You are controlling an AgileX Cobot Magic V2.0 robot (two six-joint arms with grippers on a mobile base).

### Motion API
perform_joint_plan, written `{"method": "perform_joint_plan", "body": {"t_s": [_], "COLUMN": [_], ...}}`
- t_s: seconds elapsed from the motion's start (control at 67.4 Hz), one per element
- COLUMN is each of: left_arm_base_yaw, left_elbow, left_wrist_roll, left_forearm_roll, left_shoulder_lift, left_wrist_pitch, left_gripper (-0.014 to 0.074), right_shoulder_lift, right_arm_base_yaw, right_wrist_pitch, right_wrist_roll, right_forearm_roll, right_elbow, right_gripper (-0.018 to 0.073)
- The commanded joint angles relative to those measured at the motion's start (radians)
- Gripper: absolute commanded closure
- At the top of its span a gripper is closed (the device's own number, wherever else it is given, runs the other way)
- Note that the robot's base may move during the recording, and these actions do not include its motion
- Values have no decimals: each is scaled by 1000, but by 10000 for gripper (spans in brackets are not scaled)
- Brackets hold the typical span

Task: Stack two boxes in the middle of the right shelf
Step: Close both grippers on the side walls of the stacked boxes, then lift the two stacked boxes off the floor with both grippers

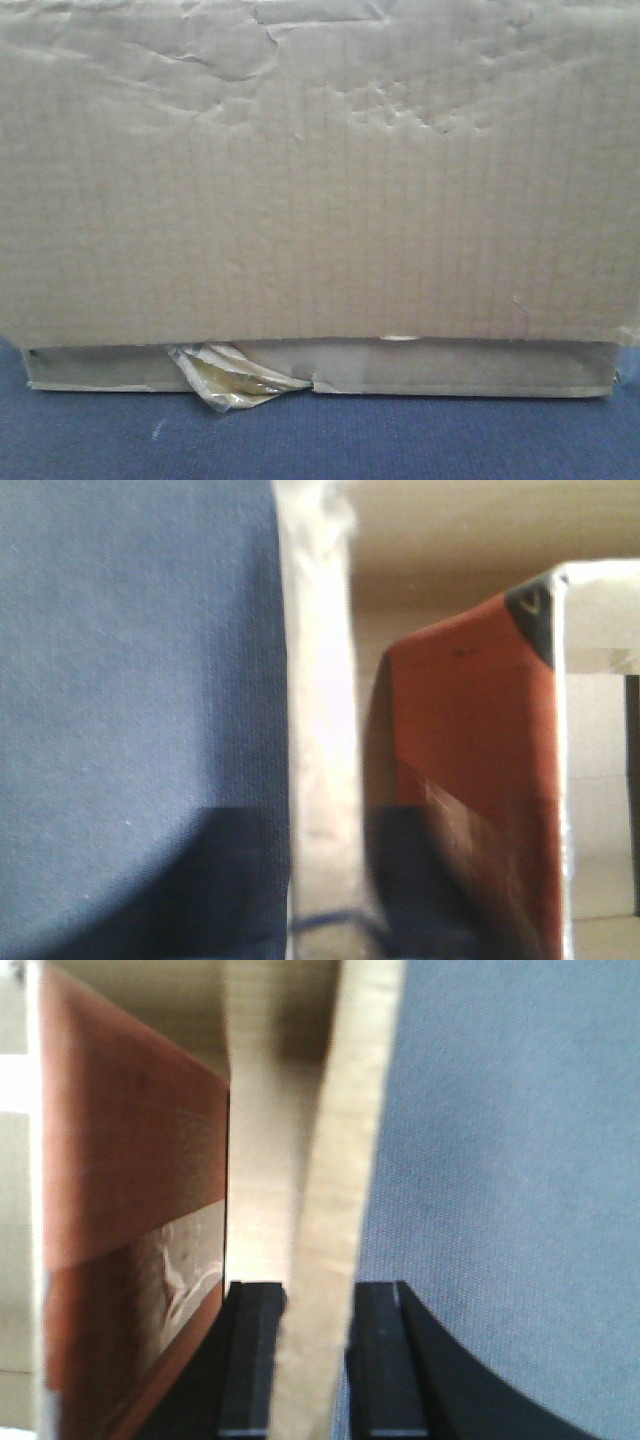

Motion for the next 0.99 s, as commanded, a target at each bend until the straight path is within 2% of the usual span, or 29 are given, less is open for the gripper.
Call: {"method": "perform_joint_plan", "body": {"t_s": [0.0, 0.326, 0.564, 0.861, 0.979], "left_arm_base_yaw": [4, 4, -2, -101, -116], "left_elbow": [10, 8, 8, 8, 8], "left_wrist_roll": [1, 1, 1, -85, -90], "left_forearm_roll": [-14, -8, -4, 187, 204], "left_shoulder_lift": [0, -3, -83, -299, -358], "left_wrist_pitch": [-3, -3, -3, -27, -45], "left_gripper": [700, 707, 707, 707, 707], "right_shoulder_lift": [-10, -26, -88, -200, -251], "right_arm_base_yaw": [-7, -7, -7, -4, -4], "right_wrist_pitch": [4, 4, 4, -92, -157], "right_wrist_roll": [19, 19, 22, 30, 30], "right_forearm_roll": [-29, -69, -83, -135, -141], "right_elbow": [-1, -1, -1, -1, -1], "right_gripper": [717, 717, 717, 717, 717]}}
